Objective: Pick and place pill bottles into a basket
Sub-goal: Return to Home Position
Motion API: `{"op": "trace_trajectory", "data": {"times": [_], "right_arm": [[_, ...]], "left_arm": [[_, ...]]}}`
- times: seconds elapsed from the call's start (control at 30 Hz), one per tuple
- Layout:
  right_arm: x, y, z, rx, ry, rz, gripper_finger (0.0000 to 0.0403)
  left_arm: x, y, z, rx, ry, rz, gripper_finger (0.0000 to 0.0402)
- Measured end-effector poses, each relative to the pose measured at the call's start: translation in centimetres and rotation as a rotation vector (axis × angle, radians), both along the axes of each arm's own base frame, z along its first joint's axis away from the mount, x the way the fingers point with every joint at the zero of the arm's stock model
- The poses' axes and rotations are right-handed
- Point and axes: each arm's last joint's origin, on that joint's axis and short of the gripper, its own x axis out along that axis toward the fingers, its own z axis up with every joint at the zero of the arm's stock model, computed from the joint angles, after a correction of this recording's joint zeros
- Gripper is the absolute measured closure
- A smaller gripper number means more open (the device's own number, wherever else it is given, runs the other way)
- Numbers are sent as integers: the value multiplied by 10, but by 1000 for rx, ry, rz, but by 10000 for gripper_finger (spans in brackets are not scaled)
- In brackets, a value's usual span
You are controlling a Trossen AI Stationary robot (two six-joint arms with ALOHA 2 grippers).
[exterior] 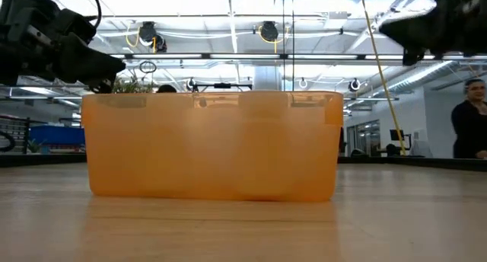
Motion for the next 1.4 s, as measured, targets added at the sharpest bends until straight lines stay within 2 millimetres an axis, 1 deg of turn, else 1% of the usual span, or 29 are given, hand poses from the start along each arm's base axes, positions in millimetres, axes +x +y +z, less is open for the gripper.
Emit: {"op": "trace_trajectory", "data": {"times": [0.1, 0.27, 0.33, 0.43, 0.5, 0.53, 0.67, 0.77, 0.87, 1.07, 1.13, 1.27, 1.4], "right_arm": [[-2, -1, -15, -5, 133, -10, 372], [-2, -2, -16, 9, 153, -36, 373], [-3, -3, -13, -13, 154, -70, 371], [-5, -6, -7, -25, 126, -192, 371], [-5, -8, -9, -25, 147, -264, 373], [-5, -9, -10, -23, 155, -278, 374], [-5, -8, -10, -16, 157, -272, 375], [-5, -9, -10, -24, 160, -280, 374], [-5, -9, -11, -24, 172, -277, 374], [-7, -8, -8, -31, 183, -252, 374], [-7, -8, -7, -18, 177, -246, 373], [-4, -5, -13, -6, 175, -135, 375], [-1, -4, -22, 17, 171, -113, 375]], "left_arm": [[-2, 5, -2, 8, 17, -4, 353], [-7, 12, -1, 4, 6, -46, 353], [-9, 15, 2, -22, -1, 3, 353], [-10, 19, 6, -67, -25, 138, 353], [-10, 18, 6, -89, -31, 216, 353], [-9, 16, 5, -87, -27, 221, 353], [-5, 5, 3, -57, -11, 195, 353], [-5, 2, 5, -21, 59, 269, 353], [-8, -1, 13, 17, 146, 337, 353], [-12, -11, 26, 65, 29, 239, 353], [-13, -13, 21, 69, 14, 253, 353], [-12, -14, 2, 47, 29, 301, 353], [-11, -18, 1, 66, -19, 234, 353]]}}
